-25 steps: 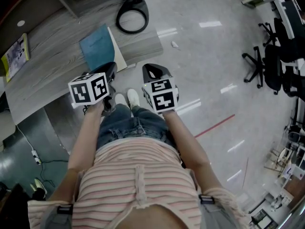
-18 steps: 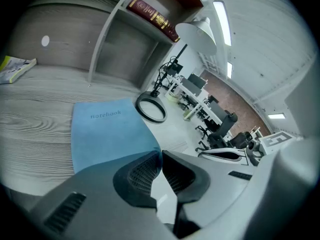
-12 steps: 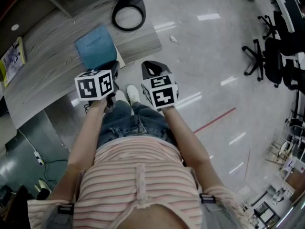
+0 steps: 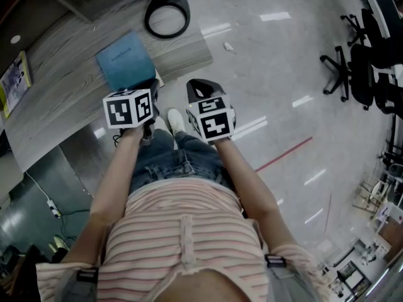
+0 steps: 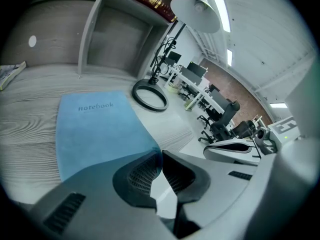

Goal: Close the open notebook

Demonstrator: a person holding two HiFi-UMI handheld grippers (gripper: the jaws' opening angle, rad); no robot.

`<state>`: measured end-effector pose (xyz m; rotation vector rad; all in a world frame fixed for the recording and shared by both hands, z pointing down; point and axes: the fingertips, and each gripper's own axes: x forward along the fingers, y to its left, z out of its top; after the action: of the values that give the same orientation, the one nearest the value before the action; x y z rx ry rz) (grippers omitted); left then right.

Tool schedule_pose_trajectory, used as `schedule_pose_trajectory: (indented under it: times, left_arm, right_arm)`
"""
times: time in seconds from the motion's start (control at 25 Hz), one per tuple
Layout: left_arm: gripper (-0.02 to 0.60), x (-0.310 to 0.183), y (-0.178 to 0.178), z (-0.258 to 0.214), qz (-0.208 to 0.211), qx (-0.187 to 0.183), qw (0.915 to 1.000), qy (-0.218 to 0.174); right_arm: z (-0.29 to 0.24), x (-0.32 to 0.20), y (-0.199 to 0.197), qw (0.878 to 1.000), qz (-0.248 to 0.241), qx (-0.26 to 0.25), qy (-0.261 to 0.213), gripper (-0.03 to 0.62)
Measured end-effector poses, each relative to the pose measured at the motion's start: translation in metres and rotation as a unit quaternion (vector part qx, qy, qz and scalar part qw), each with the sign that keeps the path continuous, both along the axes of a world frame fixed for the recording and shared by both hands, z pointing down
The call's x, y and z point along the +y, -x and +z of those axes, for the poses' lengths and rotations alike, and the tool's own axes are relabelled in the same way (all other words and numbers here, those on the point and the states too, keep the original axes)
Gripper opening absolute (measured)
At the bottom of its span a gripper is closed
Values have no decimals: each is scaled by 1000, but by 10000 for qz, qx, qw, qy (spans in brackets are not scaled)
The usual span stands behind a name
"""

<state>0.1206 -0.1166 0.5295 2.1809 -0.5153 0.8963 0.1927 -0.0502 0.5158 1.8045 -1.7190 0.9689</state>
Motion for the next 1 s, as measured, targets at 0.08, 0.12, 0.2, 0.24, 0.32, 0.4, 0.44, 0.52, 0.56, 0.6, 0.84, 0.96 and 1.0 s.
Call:
schedule_pose_trajectory:
  times: [0.08, 0.12, 0.2, 0.24, 0.32, 0.4, 0.44, 0.52, 0.56, 0.6, 0.84, 0.96, 1.0]
  left_arm:
    - [38, 1, -3, 2, 24, -47, 10000, 5]
    - [38, 1, -4, 2, 46, -63, 10000, 4]
    - [38, 1, -6, 3, 90, -73, 9999, -16]
    - [38, 1, -6, 4, 109, -92, 9999, -32]
    - [38, 1, -7, 6, 143, -126, 9998, -61]
    - [41, 2, -8, 7, 169, -154, 9997, -53]
    - [41, 3, -8, 7, 174, -168, 9997, -42]
    - [46, 3, -9, 9, 182, -178, 9997, -34]
    - [48, 3, -10, 9, 189, -181, 9997, -38]
    - [49, 3, -10, 10, 196, -182, 9996, -41]
    - [72, 5, -13, 11, 200, -125, 9997, 80]
    - [84, 8, -14, 11, 220, -88, 9996, 122]
    - [90, 9, -15, 10, 235, -60, 9996, 145]
  right_arm:
    - [1, 0, -3, 10000, -3, -9, 14, 18]
    - [2, 0, -4, 10000, -2, -15, 20, 18]
    - [3, 0, -4, 10000, 4, -26, 31, 18]
    - [4, 0, -4, 10000, 9, -31, 35, 18]
    - [5, 0, -5, 10000, 21, -42, 46, 18]
    - [6, 0, -4, 10000, 24, -54, 58, 18]
    - [6, 1, -3, 10000, 20, -59, 63, 18]
    - [7, 1, -3, 10000, 7, -62, 75, 18]
    - [8, 0, -3, 9999, 0, -61, 82, 18]
    - [9, 0, -3, 9999, -4, -59, 88, 18]
    - [9, -1, -5, 10000, 32, -41, 75, 18]
    - [7, 1, -6, 10000, 49, -19, 65, 18]
    - [6, 2, -6, 10000, 56, -11, 62, 18]
